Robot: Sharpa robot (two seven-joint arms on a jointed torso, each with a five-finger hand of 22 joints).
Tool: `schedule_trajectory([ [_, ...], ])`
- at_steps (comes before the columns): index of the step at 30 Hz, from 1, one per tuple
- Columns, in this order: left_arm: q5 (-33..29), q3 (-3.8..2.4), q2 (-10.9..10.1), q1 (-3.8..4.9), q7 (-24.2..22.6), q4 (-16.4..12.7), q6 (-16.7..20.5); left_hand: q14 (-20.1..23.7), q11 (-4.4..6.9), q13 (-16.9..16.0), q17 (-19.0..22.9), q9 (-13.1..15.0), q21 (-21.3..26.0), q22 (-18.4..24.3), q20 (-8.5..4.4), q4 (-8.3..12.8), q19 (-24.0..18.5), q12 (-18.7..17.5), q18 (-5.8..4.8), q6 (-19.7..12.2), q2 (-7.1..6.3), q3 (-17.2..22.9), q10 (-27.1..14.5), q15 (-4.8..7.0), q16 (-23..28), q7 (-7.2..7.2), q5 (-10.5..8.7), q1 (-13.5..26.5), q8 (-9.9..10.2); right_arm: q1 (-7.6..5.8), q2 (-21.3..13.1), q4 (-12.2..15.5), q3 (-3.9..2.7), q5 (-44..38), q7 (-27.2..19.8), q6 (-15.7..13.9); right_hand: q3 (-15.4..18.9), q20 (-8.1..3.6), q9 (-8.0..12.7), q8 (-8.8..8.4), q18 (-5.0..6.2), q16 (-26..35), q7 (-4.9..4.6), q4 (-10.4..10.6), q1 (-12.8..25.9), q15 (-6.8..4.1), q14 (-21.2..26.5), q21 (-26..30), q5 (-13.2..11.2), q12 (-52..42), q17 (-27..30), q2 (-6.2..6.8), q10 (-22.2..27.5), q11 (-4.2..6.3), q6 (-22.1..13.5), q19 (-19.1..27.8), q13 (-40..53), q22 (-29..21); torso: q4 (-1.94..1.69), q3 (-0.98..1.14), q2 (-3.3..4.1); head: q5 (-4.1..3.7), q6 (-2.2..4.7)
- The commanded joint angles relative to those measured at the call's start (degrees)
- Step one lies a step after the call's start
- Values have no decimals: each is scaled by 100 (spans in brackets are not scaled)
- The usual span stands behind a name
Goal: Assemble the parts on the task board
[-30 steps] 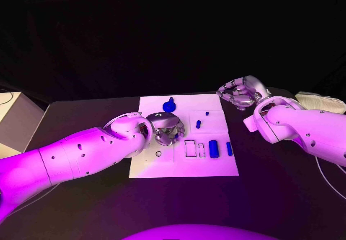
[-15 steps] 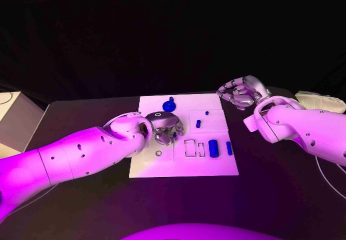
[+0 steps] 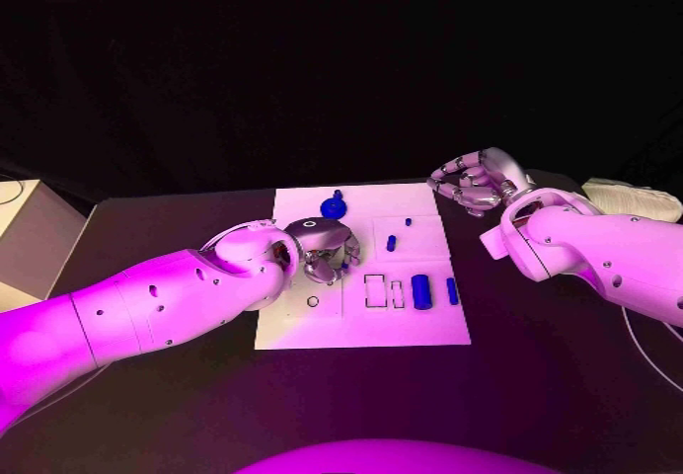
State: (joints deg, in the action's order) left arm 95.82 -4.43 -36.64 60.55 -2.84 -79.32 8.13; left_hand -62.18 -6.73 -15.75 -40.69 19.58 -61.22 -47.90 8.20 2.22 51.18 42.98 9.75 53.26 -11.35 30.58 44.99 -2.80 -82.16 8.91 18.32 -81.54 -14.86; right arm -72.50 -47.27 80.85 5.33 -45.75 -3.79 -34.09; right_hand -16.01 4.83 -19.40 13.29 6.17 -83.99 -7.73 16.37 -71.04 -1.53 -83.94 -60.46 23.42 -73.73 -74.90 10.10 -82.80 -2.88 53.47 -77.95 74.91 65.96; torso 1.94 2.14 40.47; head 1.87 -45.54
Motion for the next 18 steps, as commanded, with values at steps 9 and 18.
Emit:
schedule_trajectory([
  [9, 69, -16, -18, -13, 204, -29, -11, -160, 25, -266, -237, -41, -1, 20, 10, -77, 28, 592, 87, -107, -56, -84, -248, 3, -161, -4, -11, 56, -74, 5, -8, 10, -2, -49, -46, 54, -23, -3, -7, 32, 24, 11, -11, 3, -58, 41, -286, 12, 18, -7, -763, -18, 1, -3, -39, -18, 472, 1, 4, 4, -2, -10, -17],
  [18, 74, -18, -22, -14, 386, -22, -143, -174, 39, -332, -258, -31, 71, 76, 23, -208, 41, 779, 87, -89, -99, -153, -300, 1, -198, -8, -9, 186, -139, 6, -13, 10, -2, -49, -45, 52, -23, -3, -7, 32, 24, 11, -11, 3, -58, 41, -286, 12, 18, -7, -763, -18, 1, -3, -39, -18, 472, 1, 1, 7, 0, -10, -27],
])
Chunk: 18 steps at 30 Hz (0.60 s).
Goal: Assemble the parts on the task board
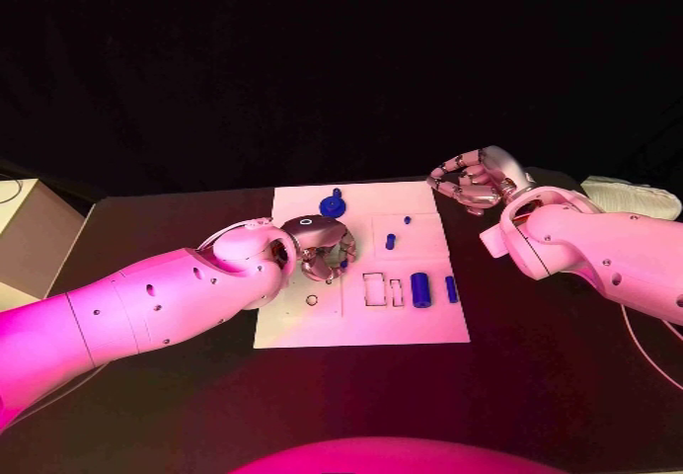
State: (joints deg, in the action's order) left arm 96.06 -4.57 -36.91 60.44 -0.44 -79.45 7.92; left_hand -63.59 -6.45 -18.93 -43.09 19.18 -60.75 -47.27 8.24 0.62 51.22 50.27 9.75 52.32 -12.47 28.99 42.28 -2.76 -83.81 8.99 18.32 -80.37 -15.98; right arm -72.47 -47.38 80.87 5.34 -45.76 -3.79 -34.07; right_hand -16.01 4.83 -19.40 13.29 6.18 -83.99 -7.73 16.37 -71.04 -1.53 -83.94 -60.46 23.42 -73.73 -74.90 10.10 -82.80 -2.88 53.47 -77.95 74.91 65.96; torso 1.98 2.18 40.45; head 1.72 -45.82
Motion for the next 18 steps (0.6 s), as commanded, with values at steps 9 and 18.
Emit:
schedule_trajectory([
  [9, 46, -5, 57, -2, 241, 52, -168, 19, -7, 15, 74, 3, 83, 60, 20, -131, 58, 37, 85, -104, -9, 10, -160, -9, -29, 17, -1, 94, -8, 3, 9, 6, -2, -48, -48, 51, -23, -3, -8, 33, 23, 11, -11, 3, -58, 41, -286, 12, 19, -7, -763, -18, 1, -3, -39, -18, 472, 1, 1, 2, -2, 11, -4],
  [18, 22, -4, 92, 0, 328, 143, -331, 128, -51, 168, 252, 1, 166, 123, 51, -260, 74, -165, 84, -167, -29, 45, -216, -48, 6, 66, 0, 117, -4, 4, 11, 6, -2, -48, -51, 50, -23, -3, -8, 33, 23, 11, -11, 3, -58, 41, -286, 12, 19, -7, -763, -18, 1, -3, -39, -18, 472, 1, 1, 4, -1, 5, 1],
])
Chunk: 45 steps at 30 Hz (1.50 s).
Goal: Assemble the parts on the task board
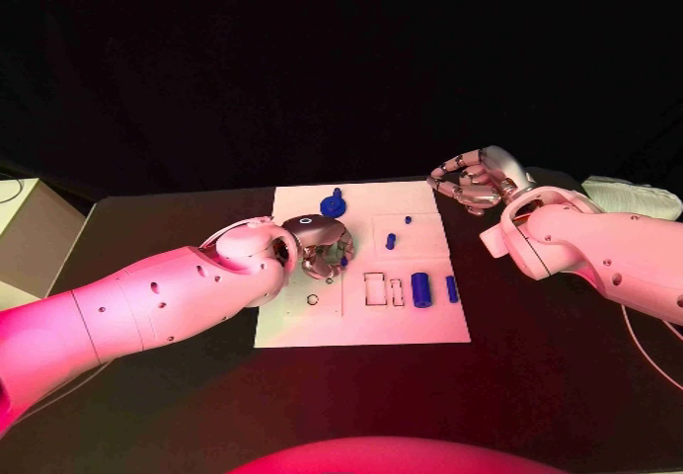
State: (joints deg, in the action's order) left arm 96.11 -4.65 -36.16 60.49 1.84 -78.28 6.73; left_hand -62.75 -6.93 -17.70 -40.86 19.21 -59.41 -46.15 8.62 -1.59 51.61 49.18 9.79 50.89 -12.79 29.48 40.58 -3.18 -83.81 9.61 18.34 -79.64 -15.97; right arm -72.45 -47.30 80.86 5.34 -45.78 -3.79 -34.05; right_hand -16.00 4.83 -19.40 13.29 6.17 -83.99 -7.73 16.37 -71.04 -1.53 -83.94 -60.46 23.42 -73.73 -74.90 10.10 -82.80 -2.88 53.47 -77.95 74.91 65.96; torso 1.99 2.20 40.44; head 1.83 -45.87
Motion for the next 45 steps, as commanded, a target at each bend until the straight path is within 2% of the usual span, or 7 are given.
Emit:
schedule_trajectory([
  [1, 10, 5, 21, -5, 100, 31, -224, 52, -7, 68, 45, -1, 41, 17, 16, -53, 38, -85, 80, -21, 1, 1, -43, -9, 9, 8, -1, 42, -8, 2, 3, 7, -2, -46, -51, 49, -23, -3, -8, 33, 24, 11, -11, 3, -58, 41, -286, 12, 19, -7, -763, -17, 1, -3, -39, -18, 473, 1, 1, -1, 1, -6, 3],
  [11, -87, 6, 67, -4, 21, 39, -358, 127, -34, 393, 214, -1, 117, 84, 37, -183, 75, -550, 83, 11, -44, 79, 158, -33, 40, 41, -7, -31, 14, 2, 7, 7, -2, -46, -53, 47, -23, -3, -8, 33, 24, 11, -11, 3, -58, 41, -286, 12, 19, -7, -763, -17, 1, -3, -39, -18, 473, 1, -1, -3, 0, -11, 2],
  [19, -144, 7, 75, -4, 9, 46, -395, 249, -90, 672, 456, -54, 158, 121, 70, -268, 86, -1023, 81, -101, -115, 88, 249, -80, 85, 113, -10, -76, 196, 3, 3, 13, -2, -45, -58, 42, -23, -3, -8, 33, 24, 11, -11, 3, -58, 41, -286, 12, 19, -7, -763, -17, 1, -3, -39, -18, 473, 1, 0, -2, 0, -20, 7],
  [24, -151, 7, 86, -4, 31, 60, -369, 265, -98, 699, 496, -60, 160, 125, 75, -278, 91, -1062, 81, -100, -95, 100, 286, -81, 91, 126, -8, -95, 217, 3, 1, 15, -2, -44, -59, 39, -23, -3, -8, 33, 24, 11, -11, 3, -58, 41, -286, 12, 19, -7, -763, -17, 1, -3, -39, -18, 473, 1, 0, -3, 0, -14, 11],
  [32, -156, 7, 90, -4, -6, 60, -249, 142, -38, 749, 394, -39, 109, 106, 40, -265, 137, -1100, 88, 55, 59, 188, 587, -33, 64, 72, -26, -243, 212, 3, -1, 16, -2, -44, -57, 39, -31, -5, -12, 45, 22, 11, -11, 14, -62, 41, -288, 17, 16, -16, -763, -17, -7, -3, -42, -32, 472, 3, -4, -4, -1, -18, 14],
  [38, -189, 7, 89, -4, -79, 51, -90, 100, -27, 743, 357, -54, 93, 98, 23, -267, 145, -1084, 86, -4, 22, 149, 598, -17, 52, 31, -33, -232, 266, 3, -2, 14, -2, -44, -56, 41, -31, -5, -12, 45, 22, 11, -11, 14, -62, 41, -288, 17, 16, -16, -763, -17, -7, -3, -42, -32, 472, 3, -1, -6, -1, -15, 18],
  [45, -199, 7, 87, -4, -104, 52, -79, 83, -12, 736, 350, -28, 73, 88, 9, -237, 151, -1063, 86, 98, 67, 160, 588, -5, 46, 4, -29, -297, 221, 3, -2, 13, -2, -44, -55, 45, -31, -5, -12, 45, 22, 11, -11, 14, -62, 41, -288, 17, 16, -16, -763, -17, -7, -3, -42, -32, 472, 3, -2, -4, -1, -12, 15],
])
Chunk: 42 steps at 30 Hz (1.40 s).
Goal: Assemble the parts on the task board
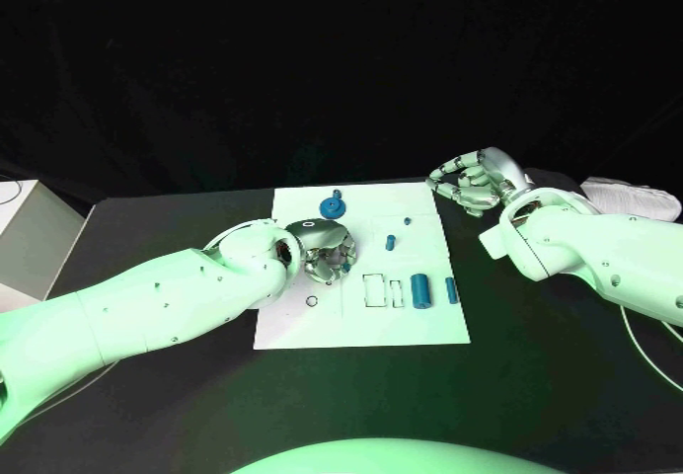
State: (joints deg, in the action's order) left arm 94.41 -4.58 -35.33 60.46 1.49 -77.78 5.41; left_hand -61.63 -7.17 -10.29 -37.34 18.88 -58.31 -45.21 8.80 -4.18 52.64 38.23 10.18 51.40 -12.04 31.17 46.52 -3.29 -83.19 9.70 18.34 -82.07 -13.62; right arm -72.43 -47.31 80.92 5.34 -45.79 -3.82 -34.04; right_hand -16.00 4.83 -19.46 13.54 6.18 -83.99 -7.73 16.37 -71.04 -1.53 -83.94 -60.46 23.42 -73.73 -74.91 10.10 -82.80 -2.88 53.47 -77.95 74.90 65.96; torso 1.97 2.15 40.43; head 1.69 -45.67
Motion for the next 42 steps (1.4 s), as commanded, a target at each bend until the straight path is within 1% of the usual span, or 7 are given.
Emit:
schedule_trajectory([
  [1, -29, 0, 5, -1, -70, 2, 49, -32, 15, -6, -6, 8, -41, -9, -12, 29, 48, 37, 47, 57, -5, -7, 1, 9, -16, -5, -30, -65, -18, 2, 0, 7, -2, -42, -51, 45, -31, -5, -5, 21, 21, 11, -11, 15, -62, 41, -288, 17, 16, -16, -763, -17, -7, -4, -42, -32, 472, 3, 0, 2, 0, 2, -5],
  [7, -28, 0, 7, -1, -121, -4, 87, -55, 44, -8, -28, 38, -81, -33, -38, 68, 52, 61, 48, 177, 55, 13, 80, 36, -20, -13, -30, -137, -70, 2, 1, 7, -2, -42, -50, 45, -31, -5, -5, 21, 21, 11, -11, 15, -62, 41, -288, 17, 16, -16, -763, -17, -7, -4, -42, -32, 472, 3, 1, 1, 0, 6, -3],
  [10, -28, 0, 8, -1, -170, -5, 146, -248, 104, 18, -282, 88, -171, -86, -88, 135, 82, 37, 52, 356, 150, 71, 267, 91, -70, -51, -42, -237, -140, 2, 2, 7, -2, -42, -50, 46, -31, -5, -5, 21, 21, 11, -11, 15, -62, 41, -288, 17, 16, -16, -763, -17, -7, -4, -42, -32, 472, 3, 1, 2, 0, 5, -3],
  [13, -28, 0, 9, -1, -198, -3, 157, -310, 129, 61, -331, 117, -235, -126, -120, 176, 90, -50, 50, 426, 177, 112, 378, 120, -75, -67, -51, -264, -146, 2, 2, 7, -2, -42, -49, 49, -31, -5, -5, 21, 21, 11, -11, 15, -62, 41, -288, 17, 16, -16, -763, -17, -7, -4, -42, -32, 472, 3, 3, 2, 0, 7, 3],
  [28, -85, -1, 9, -2, -325, -16, 331, -433, 116, 274, -424, 184, -450, -321, -138, 290, 137, -607, 24, 522, 168, 231, 727, 123, -63, -34, -50, -231, -41, 4, 4, 4, -2, -42, -50, 55, -34, -5, -8, 31, 18, 6, -10, 17, -59, 40, -291, 9, 14, -23, -768, -17, -12, -3, -37, -43, 474, 13, 3, 1, 0, 3, -1],
  [36, -219, -4, 8, -3, -369, -70, 386, -476, 109, 307, -467, 200, -481, -351, -130, 288, 162, -729, 17, 545, 153, 228, 811, 115, -69, -21, -50, -183, -19, 8, 6, 2, -2, -41, -52, 57, -34, -5, -8, 31, 18, 6, -10, 17, -59, 40, -291, 9, 14, -23, -768, -17, -12, -3, -37, -43, 474, 13, 3, 1, 1, 3, -2],
  [42, -297, -52, 7, -3, -370, -118, 364, -492, 109, 319, -482, 210, -497, -376, -124, 275, 187, -781, 9, 561, 147, 218, 850, 112, -72, -18, -47, -147, -12, 13, 8, 1, -2, -40, -55, 58, -34, -5, -8, 31, 18, 6, -10, 17, -59, 40, -291, 9, 14, -23, -768, -17, -12, -3, -37, -43, 474, 13, 4, 2, -1, 3, 6],
])
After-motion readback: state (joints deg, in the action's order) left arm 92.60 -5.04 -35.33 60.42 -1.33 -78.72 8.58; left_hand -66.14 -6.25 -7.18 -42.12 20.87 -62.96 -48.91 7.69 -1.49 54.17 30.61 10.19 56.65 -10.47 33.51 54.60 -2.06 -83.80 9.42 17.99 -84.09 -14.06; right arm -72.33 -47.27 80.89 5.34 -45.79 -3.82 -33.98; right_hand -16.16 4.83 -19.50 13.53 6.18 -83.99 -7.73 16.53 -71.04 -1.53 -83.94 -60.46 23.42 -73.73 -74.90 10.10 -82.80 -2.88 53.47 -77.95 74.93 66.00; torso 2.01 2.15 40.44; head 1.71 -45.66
